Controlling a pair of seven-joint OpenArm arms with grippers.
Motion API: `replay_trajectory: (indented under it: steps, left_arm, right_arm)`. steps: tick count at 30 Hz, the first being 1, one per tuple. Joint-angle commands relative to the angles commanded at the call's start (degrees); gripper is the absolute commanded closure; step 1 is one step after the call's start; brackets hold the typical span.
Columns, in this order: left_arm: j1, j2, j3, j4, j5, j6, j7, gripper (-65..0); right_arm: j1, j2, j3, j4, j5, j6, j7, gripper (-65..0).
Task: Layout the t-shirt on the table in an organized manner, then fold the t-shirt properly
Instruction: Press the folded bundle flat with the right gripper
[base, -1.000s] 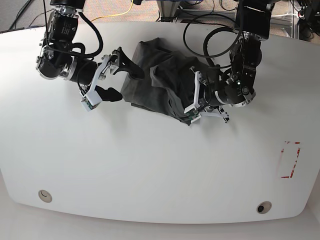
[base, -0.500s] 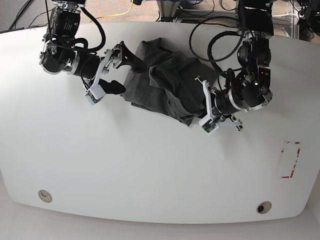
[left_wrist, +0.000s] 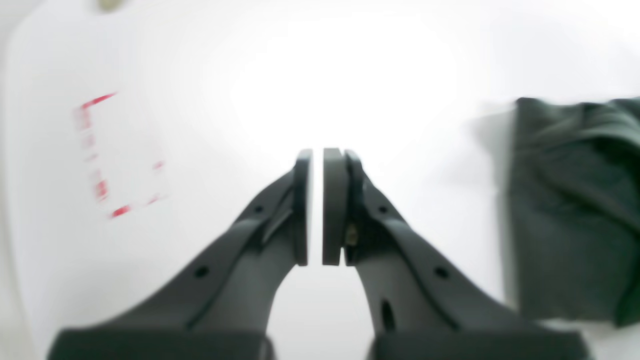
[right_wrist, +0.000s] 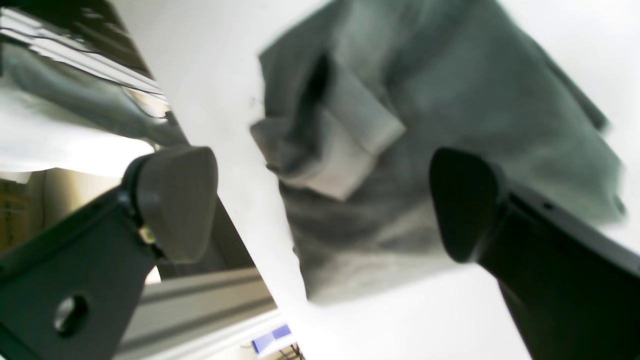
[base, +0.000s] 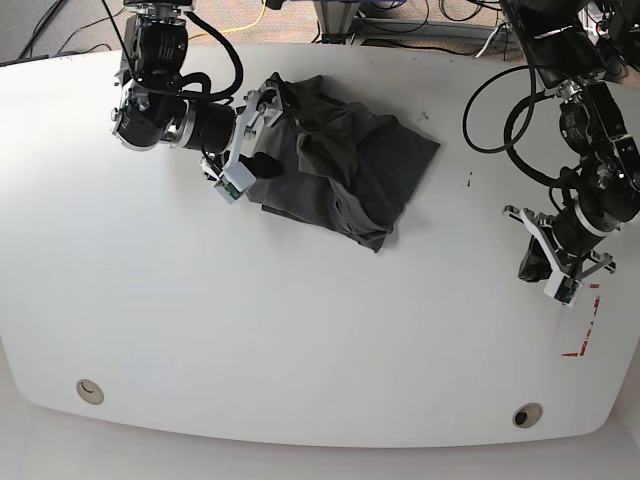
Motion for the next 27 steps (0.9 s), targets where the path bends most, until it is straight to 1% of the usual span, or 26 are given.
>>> replay_trajectory:
  steps: [2, 6, 8, 12, 14, 16, 18, 20, 22, 27]
  left_arm:
    - [0.1, -1.4, -0.9, 0.1, 0.0, 0.0, 0.0, -2.4]
    - [0.6, -3.1, -3.1, 0.1, 0.0, 0.0, 0.0, -2.4]
    - [2.2, -3.4, -5.4, 0.3, -0.1, 0.0, 0.0, -2.4]
    - [2.6, -4.4, -8.6, 0.3, -0.1, 0.0, 0.0, -2.4]
    - [2.8, -4.6, -9.7, 0.3, -0.2, 0.0, 0.0, -2.4]
    - [2.8, -4.6, -10.2, 0.3, -0.2, 0.0, 0.0, -2.4]
    - [2.8, -5.2, -10.8, 0.3, -0.2, 0.0, 0.0, -2.4]
    - [2.9, -6.0, -11.3, 0.3, -0.2, 0.0, 0.0, -2.4]
    - [2.9, -6.1, -11.3, 0.3, -0.2, 0.0, 0.0, -2.4]
    - [2.9, -6.1, -11.3, 0.4, -0.2, 0.0, 0.0, -2.4]
  right_arm:
    - [0.5, -0.4, -2.0, -1.5, -0.9, 0.0, 0.0, -65.0]
    - [2.7, -1.0, -5.6, -5.3, -1.0, 0.0, 0.0, -65.0]
    - [3.7, -2.5, -7.2, -7.6, -1.0, 0.0, 0.1, -65.0]
    - [6.3, -4.8, -8.5, -11.0, -0.9, 0.0, 0.0, -65.0]
    - [8.8, -5.8, -11.3, -12.7, -0.9, 0.0, -0.3, -65.0]
    - [11.0, -5.9, -13.3, -14.0, -0.8, 0.0, -0.3, -65.0]
    - [13.0, -6.4, -14.0, -15.3, -0.8, 0.0, -0.3, -65.0]
    - [14.9, -8.7, -15.2, -17.4, 0.1, 0.0, -0.3, -65.0]
    - [17.3, -10.3, -16.4, -20.2, 1.0, 0.0, -0.3, -65.0]
    - [22.3, -12.5, -17.8, -28.1, 3.2, 0.0, -0.3, -65.0]
